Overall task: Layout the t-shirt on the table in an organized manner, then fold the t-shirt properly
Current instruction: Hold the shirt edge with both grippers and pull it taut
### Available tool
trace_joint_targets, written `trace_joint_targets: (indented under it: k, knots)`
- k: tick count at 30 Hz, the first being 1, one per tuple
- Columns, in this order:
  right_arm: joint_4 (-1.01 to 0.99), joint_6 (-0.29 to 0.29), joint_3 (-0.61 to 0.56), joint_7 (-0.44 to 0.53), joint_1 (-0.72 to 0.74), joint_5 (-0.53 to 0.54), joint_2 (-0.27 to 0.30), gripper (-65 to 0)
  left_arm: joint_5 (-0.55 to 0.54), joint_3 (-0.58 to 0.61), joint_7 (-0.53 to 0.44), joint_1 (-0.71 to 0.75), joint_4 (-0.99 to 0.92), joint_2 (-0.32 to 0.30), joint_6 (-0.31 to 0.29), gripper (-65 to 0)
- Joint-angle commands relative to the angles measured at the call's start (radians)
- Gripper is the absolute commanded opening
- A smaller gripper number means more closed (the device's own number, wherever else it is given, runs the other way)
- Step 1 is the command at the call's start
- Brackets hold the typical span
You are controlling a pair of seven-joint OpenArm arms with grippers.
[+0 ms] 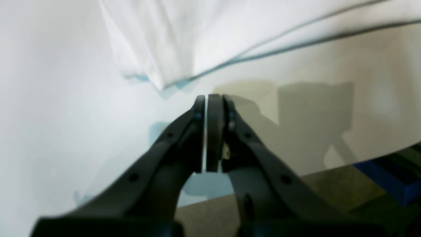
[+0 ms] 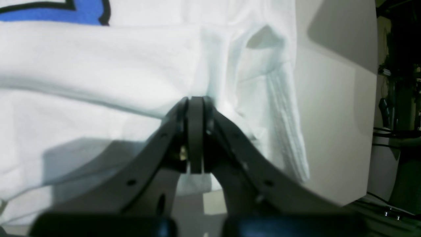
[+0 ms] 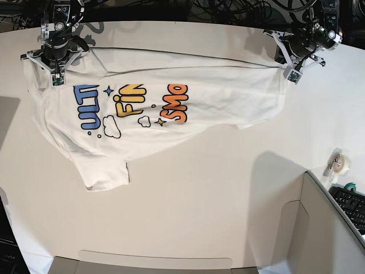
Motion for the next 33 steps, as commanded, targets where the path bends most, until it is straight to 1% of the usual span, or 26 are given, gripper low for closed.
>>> trace_joint_targets:
  k: [1,4,6,9,11,13,15,19,24,30,33]
  knots:
    - [0.02,-0.006,0.005,0.007,-0.001,-0.003,0.008,-65.0,-0.005,-0.01,-0.013,0.005,0.037,-0.013,-0.002,-65.0]
    - [0.031,-0.006,0.005,0.007,0.004,-0.003,0.008,-65.0,-0.005,-0.055,-0.005,0.031,0.143,-0.011,-0.002,-65.0]
    - [0.04,-0.006,0.005,0.007,0.005,-0.003,0.002,-65.0,-0.008,-0.07,-0.002,0.031,0.172,-0.01,-0.002,-65.0]
    - [0.041,-0.006,0.005,0.007,0.008,-0.003,0.001,-65.0,-0.008,-0.062,0.01,-0.052,0.155,-0.011,-0.002,-65.0]
    - [0.041,-0.006,0.005,0.007,0.01,-0.003,0.004,-65.0,-0.008,-0.05,0.064,-0.109,0.137,-0.008,-0.002,-65.0]
    - [0.043,-0.006,0.005,0.007,0.01,-0.003,0.007,-65.0,-0.008,0.001,0.101,-0.172,0.106,-0.008,-0.002,-65.0]
    - [0.044,-0.006,0.005,0.007,0.01,-0.003,0.005,-65.0,-0.008,0.041,0.101,-0.226,0.066,-0.008,-0.002,-65.0]
    - [0.044,-0.006,0.005,0.007,0.011,-0.003,0.001,-65.0,-0.008,0.08,0.105,-0.305,-0.035,-0.007,-0.002,-65.0]
    - [0.044,-0.006,0.005,0.007,0.007,-0.003,0.001,-65.0,-0.008,0.085,0.101,-0.312,-0.097,-0.007,-0.002,-65.0]
    - [0.043,-0.006,0.005,0.007,0.011,-0.003,0.001,-65.0,-0.008,0.085,0.096,-0.281,-0.101,-0.007,-0.002,-65.0]
    - [0.04,-0.006,0.005,0.007,0.011,-0.003,0.001,-65.0,-0.005,0.085,0.066,-0.265,-0.104,-0.007,-0.002,-65.0]
